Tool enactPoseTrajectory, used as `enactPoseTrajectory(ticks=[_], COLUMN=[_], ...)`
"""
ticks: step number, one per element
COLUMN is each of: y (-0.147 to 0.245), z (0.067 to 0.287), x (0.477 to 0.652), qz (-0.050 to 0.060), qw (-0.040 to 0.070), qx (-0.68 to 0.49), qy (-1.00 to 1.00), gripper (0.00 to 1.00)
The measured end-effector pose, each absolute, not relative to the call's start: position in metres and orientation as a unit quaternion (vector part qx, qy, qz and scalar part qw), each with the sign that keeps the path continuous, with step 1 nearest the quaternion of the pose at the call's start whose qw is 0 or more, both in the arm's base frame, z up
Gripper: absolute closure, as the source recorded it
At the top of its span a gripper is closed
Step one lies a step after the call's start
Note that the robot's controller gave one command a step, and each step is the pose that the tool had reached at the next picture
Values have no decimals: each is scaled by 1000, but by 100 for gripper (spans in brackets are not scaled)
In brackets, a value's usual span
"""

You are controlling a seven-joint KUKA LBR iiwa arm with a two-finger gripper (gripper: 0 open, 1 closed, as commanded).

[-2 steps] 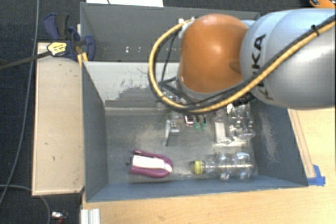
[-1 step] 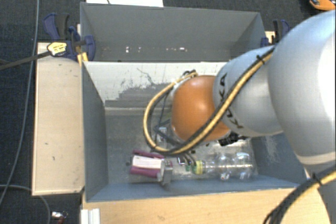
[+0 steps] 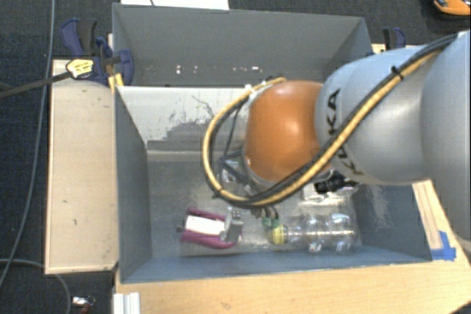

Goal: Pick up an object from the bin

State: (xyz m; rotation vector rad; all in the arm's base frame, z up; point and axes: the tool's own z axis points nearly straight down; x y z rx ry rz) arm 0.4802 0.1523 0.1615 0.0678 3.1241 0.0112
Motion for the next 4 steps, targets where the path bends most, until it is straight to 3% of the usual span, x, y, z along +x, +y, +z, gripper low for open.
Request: enactPoseTrajectory(ticks=[1, 2, 3, 4], y=[158, 152, 139, 139], z=[100, 70, 70, 70], x=[481, 481, 476, 476], qz=[2, 4, 3, 3], qw=[3, 6, 3, 3], qx=[111, 142, 68, 68], qy=[994, 990, 998, 998], gripper=[0, 0, 100, 100])
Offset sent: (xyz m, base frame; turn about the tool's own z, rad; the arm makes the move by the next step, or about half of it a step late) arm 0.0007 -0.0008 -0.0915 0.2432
